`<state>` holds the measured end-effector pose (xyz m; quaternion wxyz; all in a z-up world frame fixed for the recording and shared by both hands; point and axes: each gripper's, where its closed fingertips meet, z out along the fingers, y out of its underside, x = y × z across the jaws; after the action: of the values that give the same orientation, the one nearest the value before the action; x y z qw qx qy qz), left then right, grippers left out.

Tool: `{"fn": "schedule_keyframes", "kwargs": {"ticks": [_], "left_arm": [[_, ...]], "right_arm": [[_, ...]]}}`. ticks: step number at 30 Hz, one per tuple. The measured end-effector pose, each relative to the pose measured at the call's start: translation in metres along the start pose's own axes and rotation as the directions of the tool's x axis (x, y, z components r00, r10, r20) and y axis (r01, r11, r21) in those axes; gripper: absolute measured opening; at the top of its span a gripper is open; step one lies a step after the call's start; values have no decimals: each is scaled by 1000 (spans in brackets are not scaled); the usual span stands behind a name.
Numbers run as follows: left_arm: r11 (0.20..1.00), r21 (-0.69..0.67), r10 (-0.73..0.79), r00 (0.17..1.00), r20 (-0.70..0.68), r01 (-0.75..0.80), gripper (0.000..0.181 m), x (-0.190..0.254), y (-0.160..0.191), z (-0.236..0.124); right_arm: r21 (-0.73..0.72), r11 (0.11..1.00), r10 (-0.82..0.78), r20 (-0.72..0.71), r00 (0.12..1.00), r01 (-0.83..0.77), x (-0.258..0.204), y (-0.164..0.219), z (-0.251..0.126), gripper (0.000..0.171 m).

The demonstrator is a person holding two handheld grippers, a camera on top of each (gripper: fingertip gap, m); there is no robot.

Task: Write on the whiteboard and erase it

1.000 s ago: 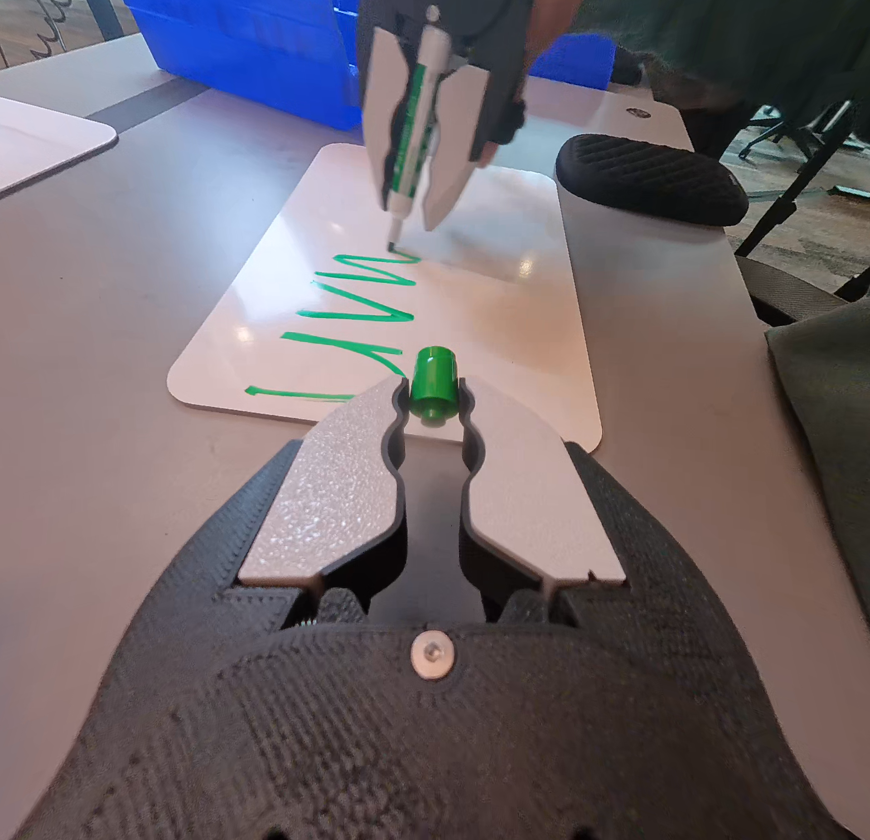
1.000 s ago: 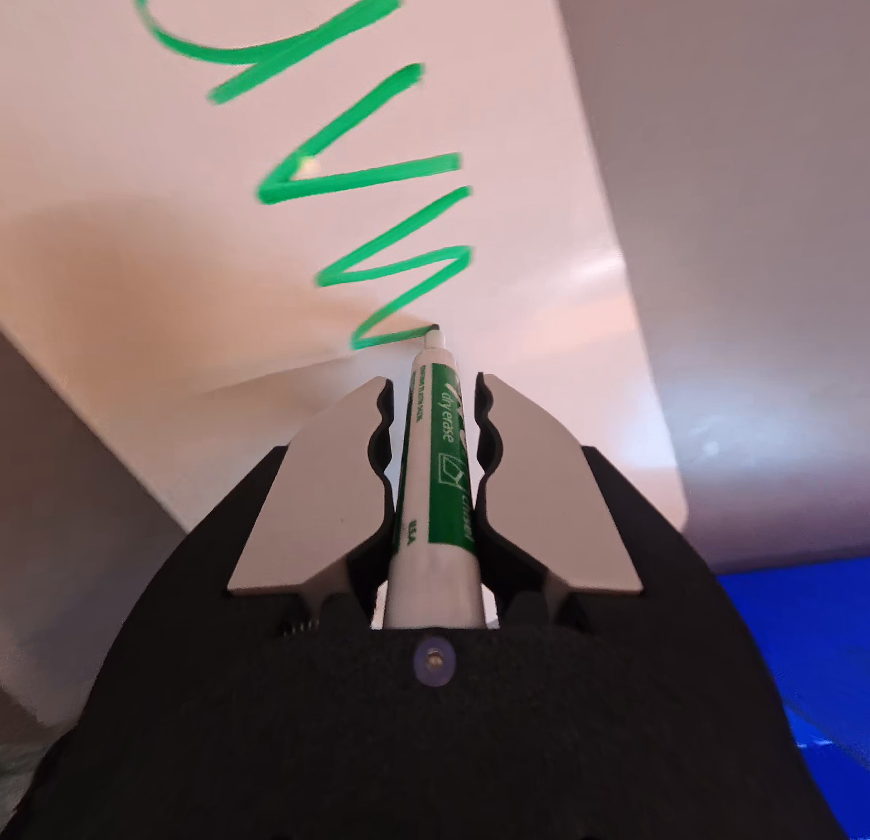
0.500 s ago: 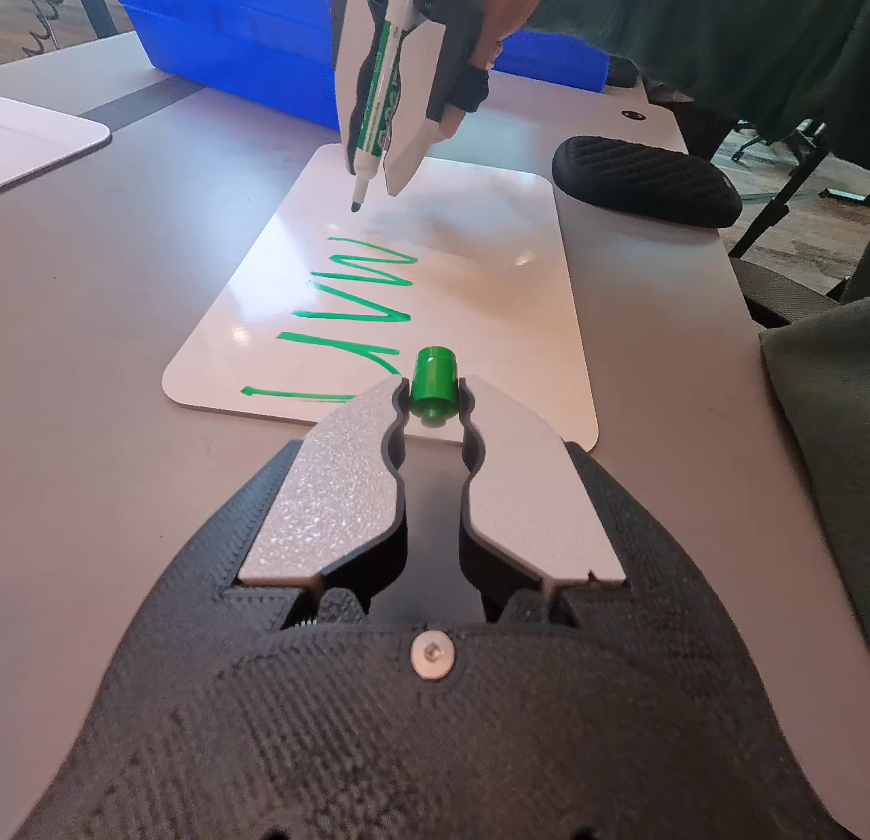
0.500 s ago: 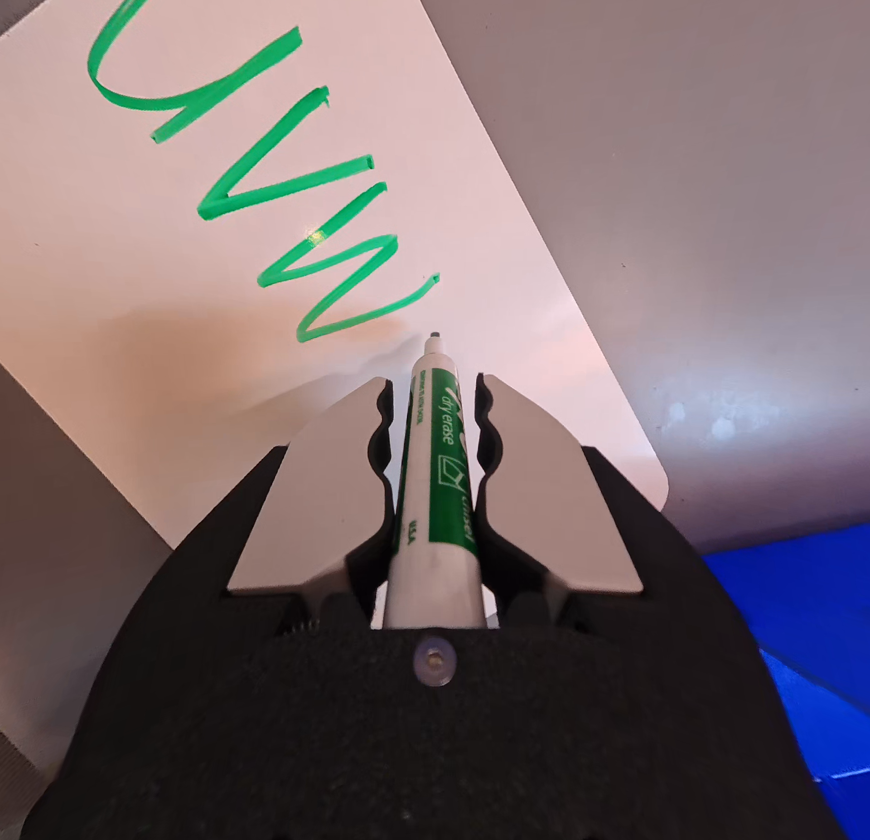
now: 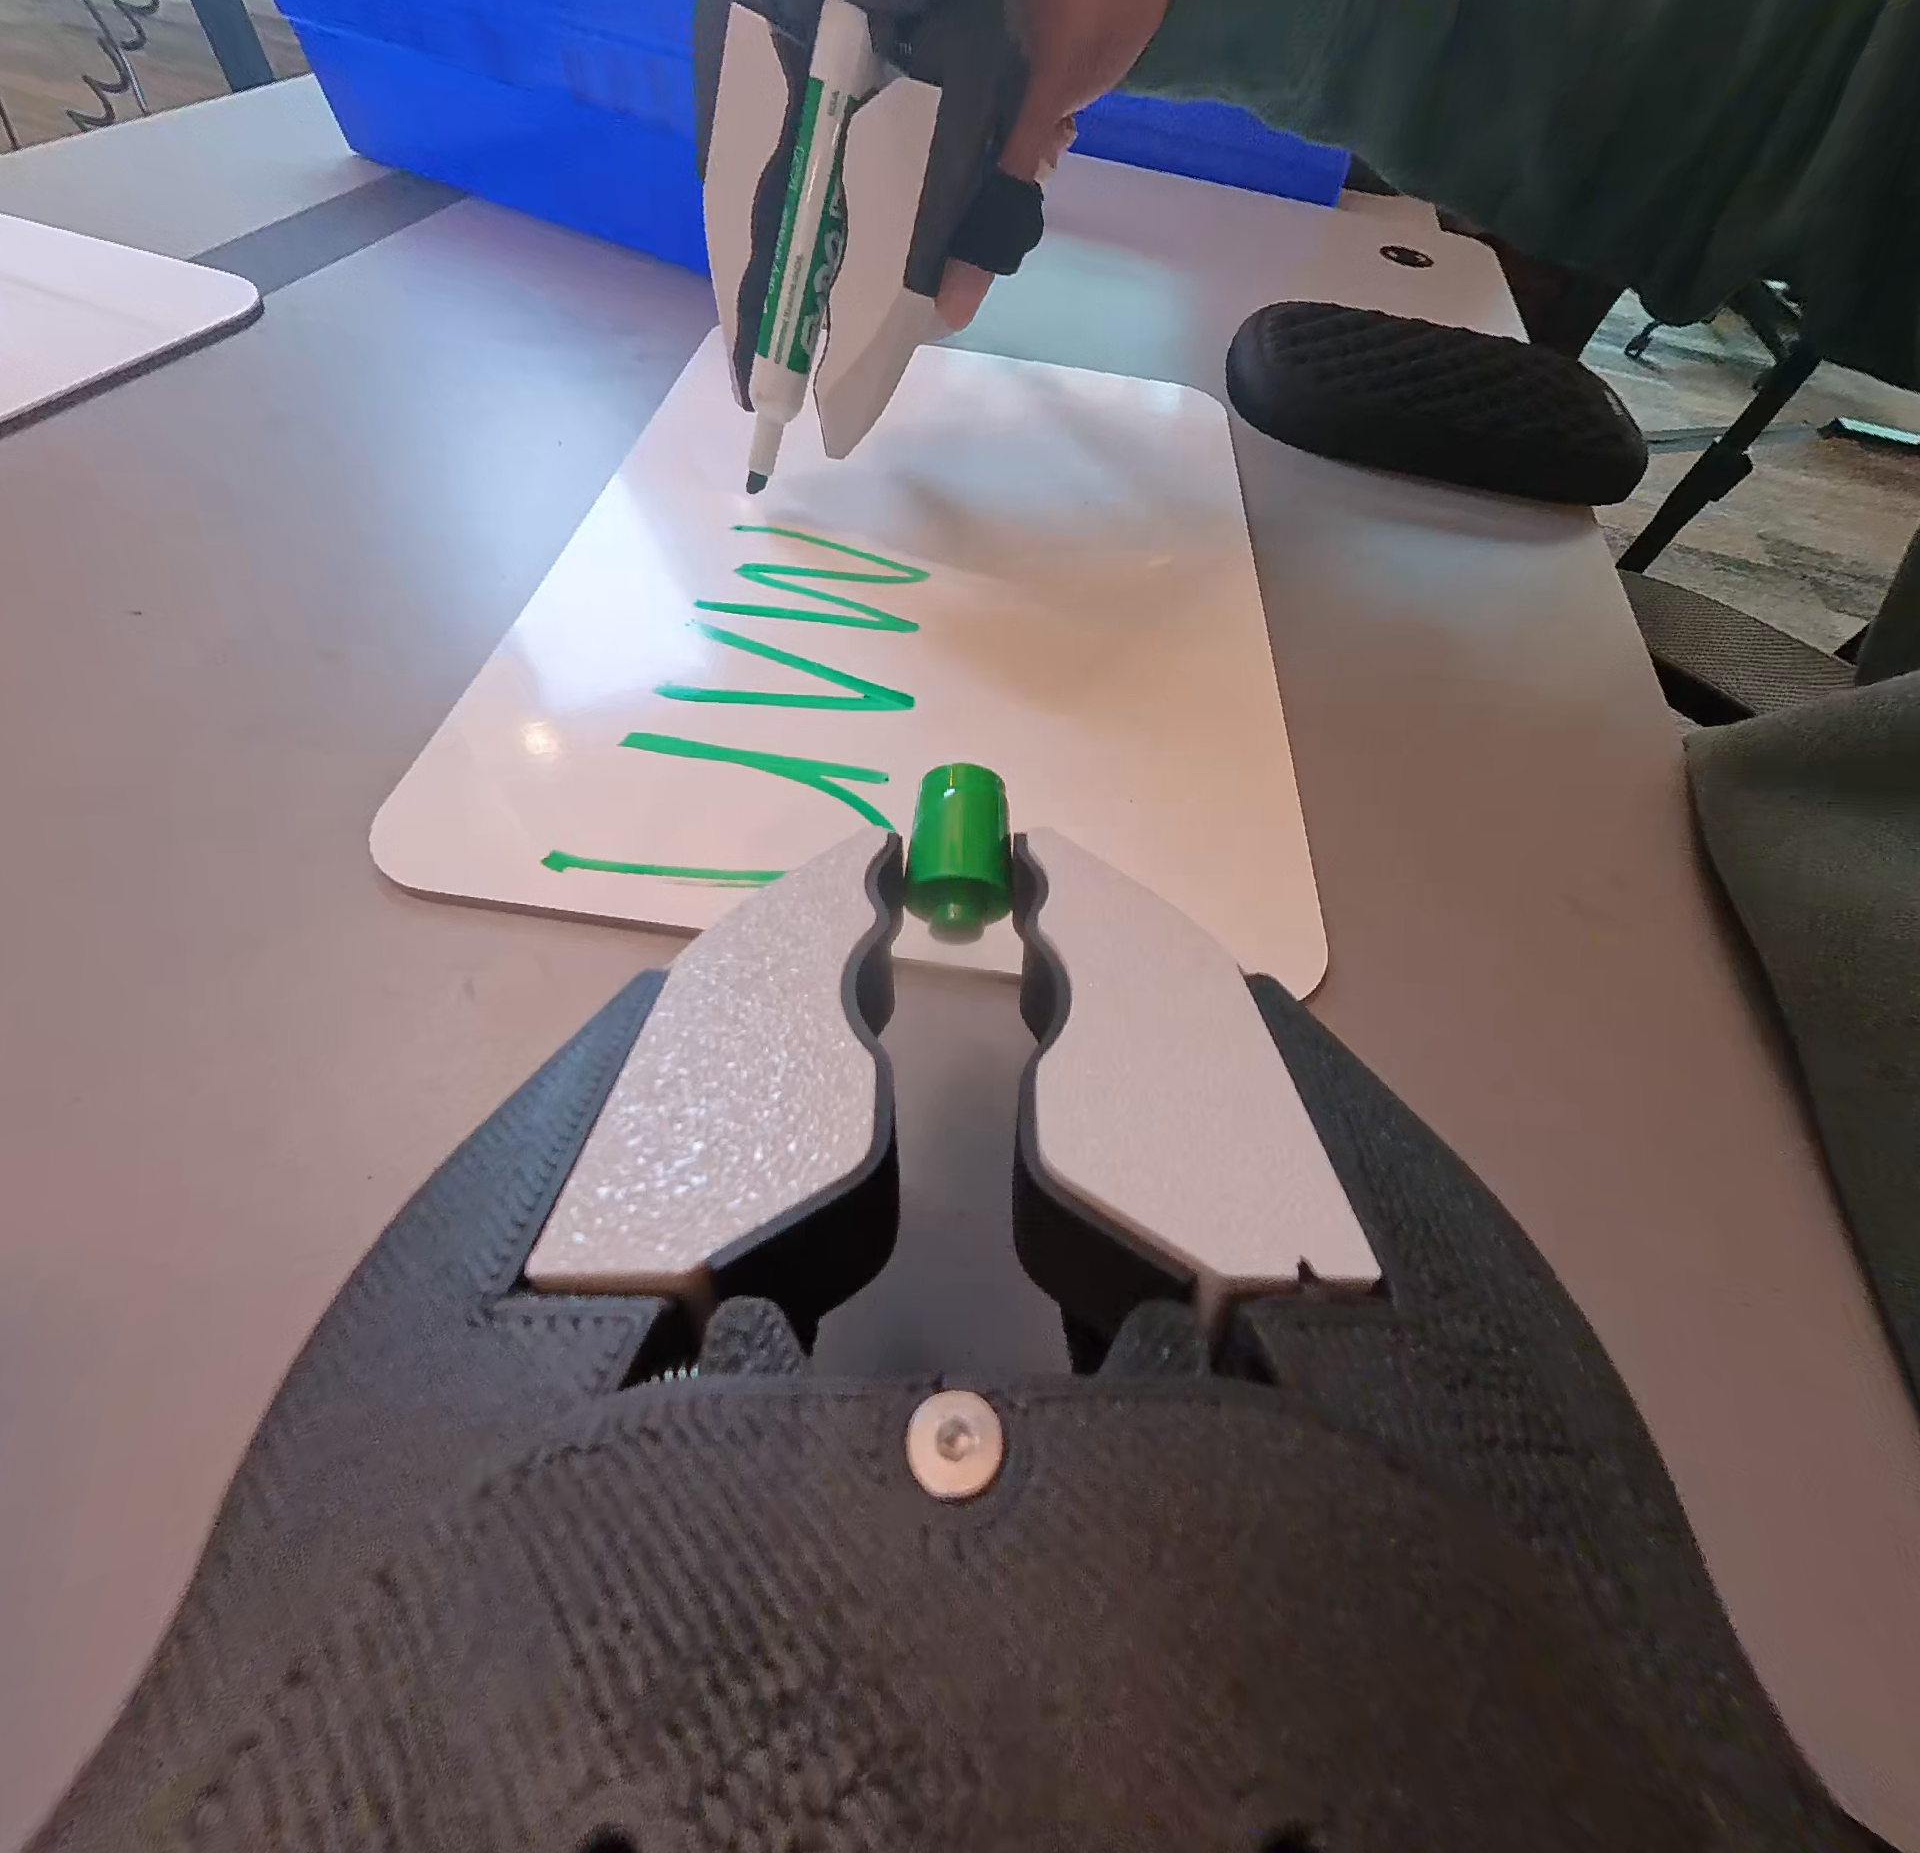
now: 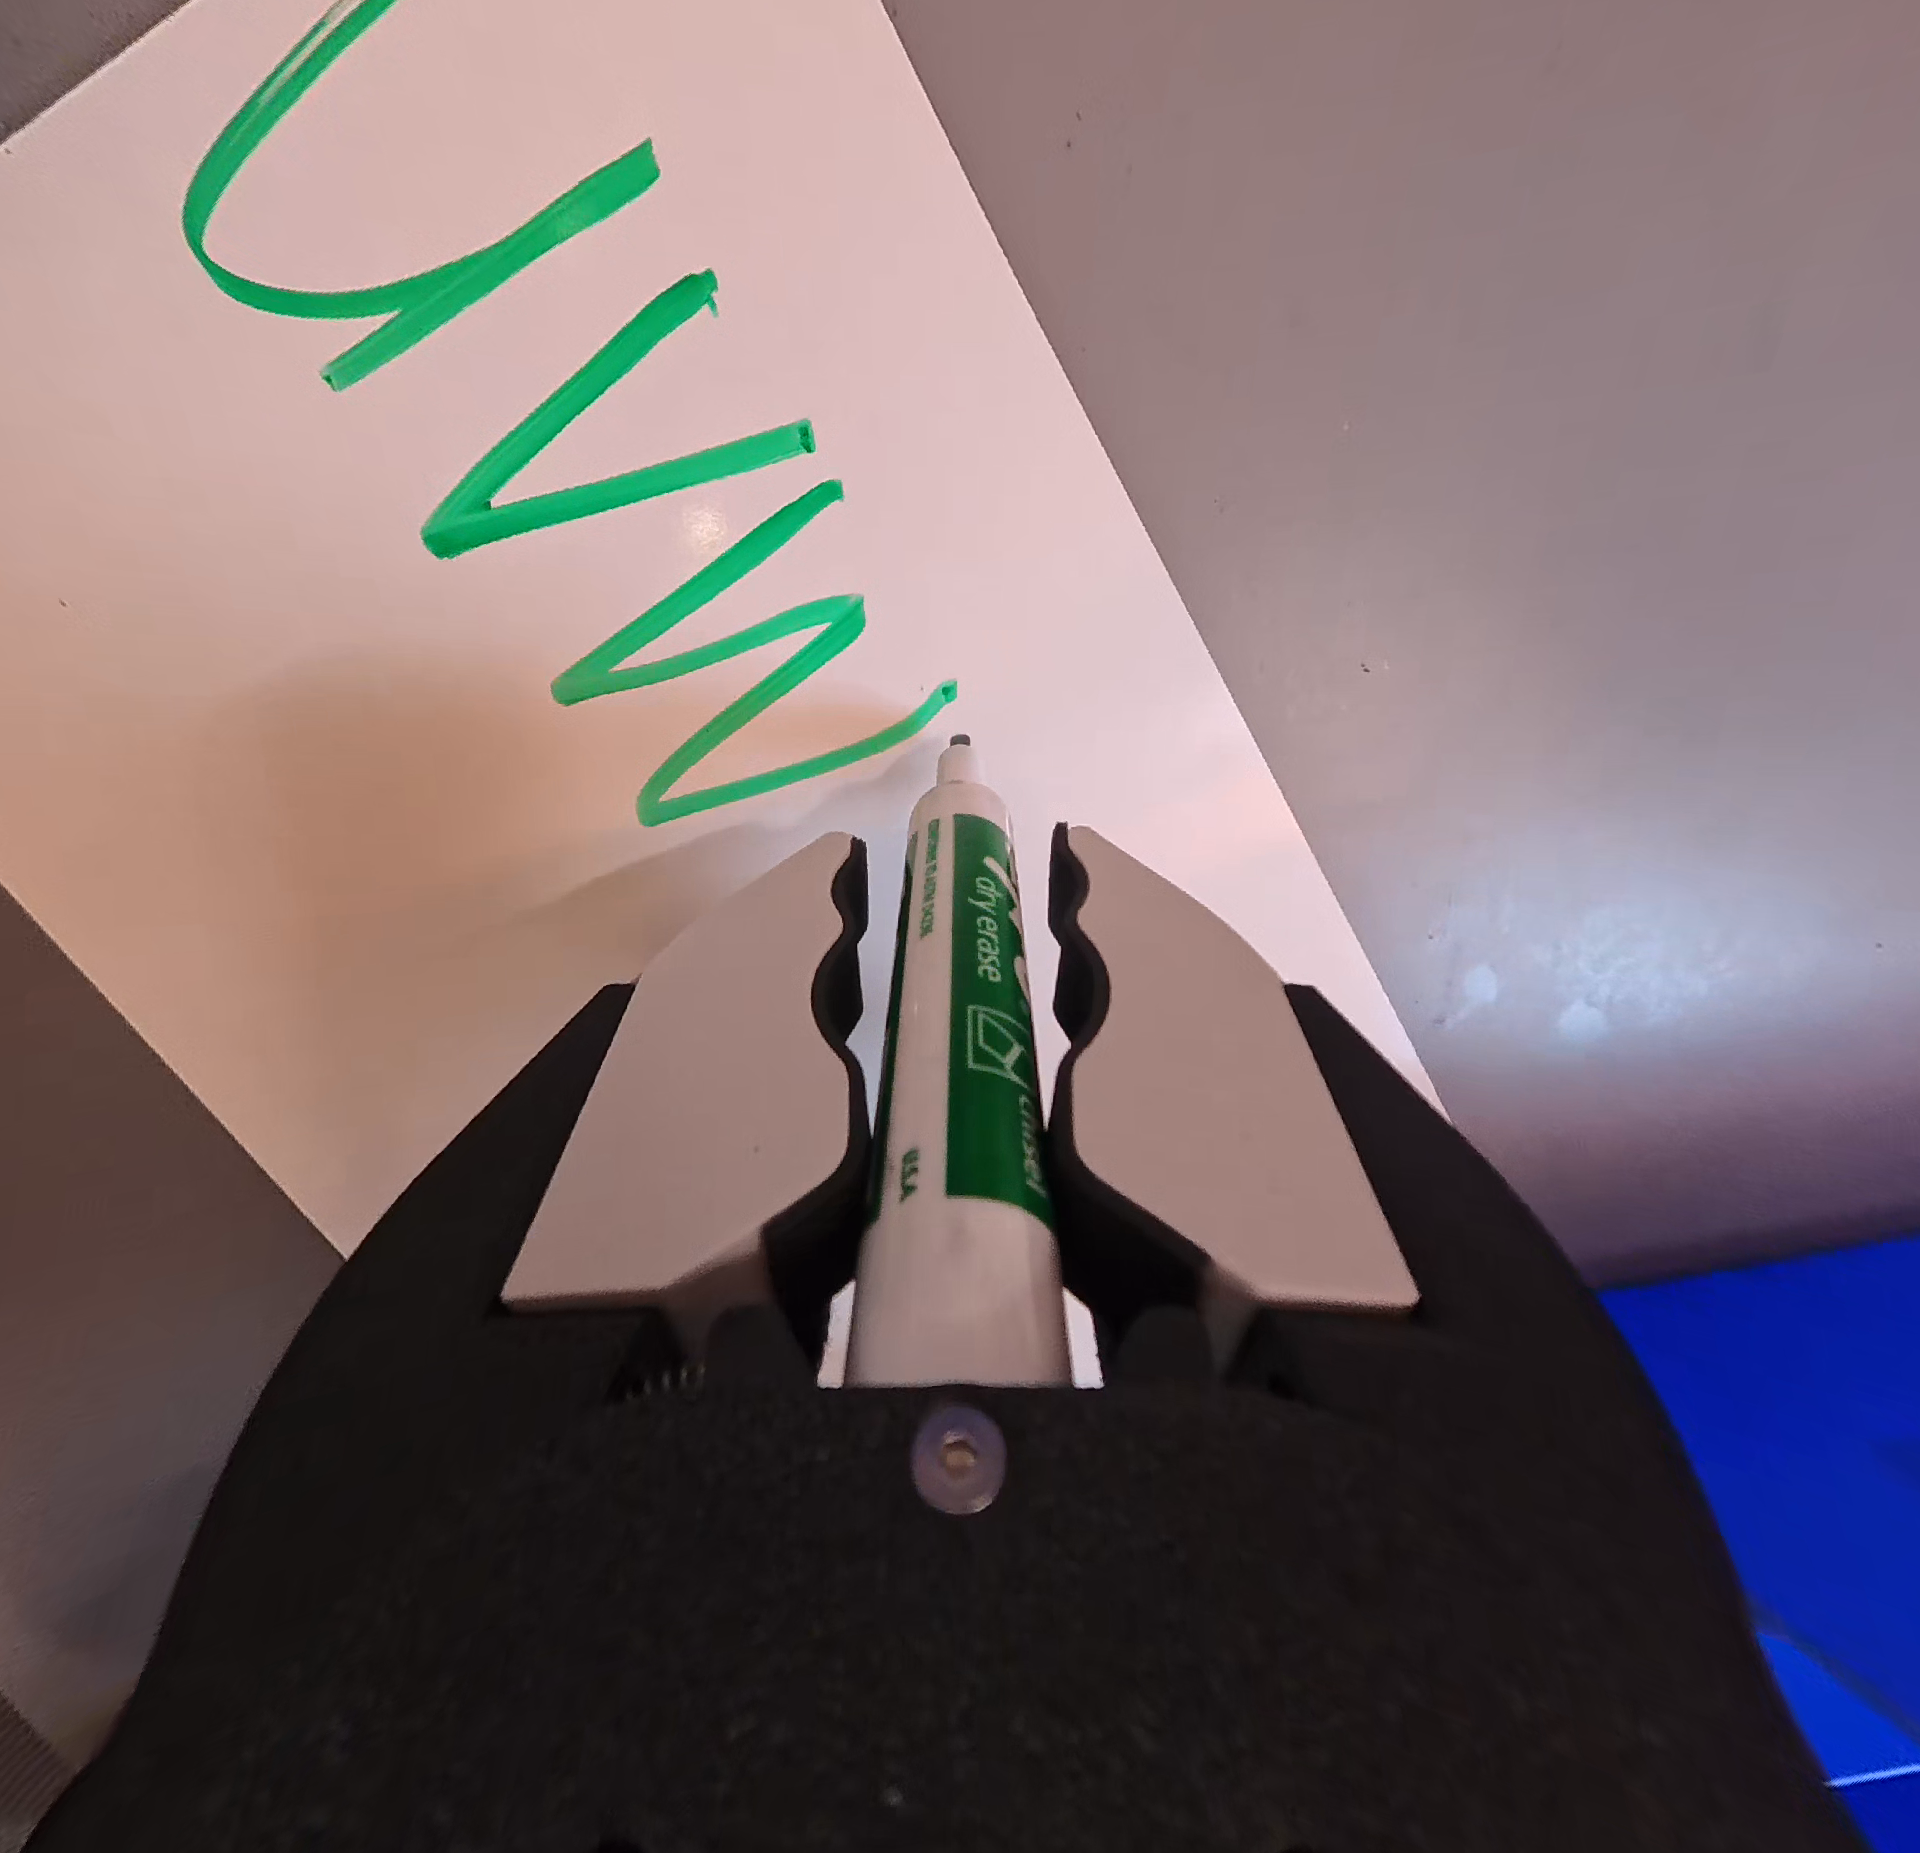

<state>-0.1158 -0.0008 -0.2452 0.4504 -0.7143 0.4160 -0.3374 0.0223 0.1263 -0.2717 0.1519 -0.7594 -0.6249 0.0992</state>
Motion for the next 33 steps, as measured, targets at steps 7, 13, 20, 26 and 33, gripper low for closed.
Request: {"fn": "schedule_keyframes", "kwargs": {"ticks": [7,13,20,26,33], "left_arm": [[1000,1,-2,1000,0,2,20,0,0,0],[1000,-2,-2,1000,-2,2,20,1,1,0],[1000,-3,-3,1000,-3,3,20,1,1,0],[1000,-3,-2,1000,-4,2,20,1,1,0],[1000,-4,0,1000,-3,0,20,1,1,0]], "right_arm": [[-5,1000,-7,1,1000,7,-1,-1,2,34],[-25,1000,-14,2,1000,14,0,0,5,34],[-36,999,-11,14,1000,11,0,1,7,34],[-49,999,-18,8,1000,18,0,2,7,34],[-57,998,-21,4,1000,21,0,2,7,34]]}}
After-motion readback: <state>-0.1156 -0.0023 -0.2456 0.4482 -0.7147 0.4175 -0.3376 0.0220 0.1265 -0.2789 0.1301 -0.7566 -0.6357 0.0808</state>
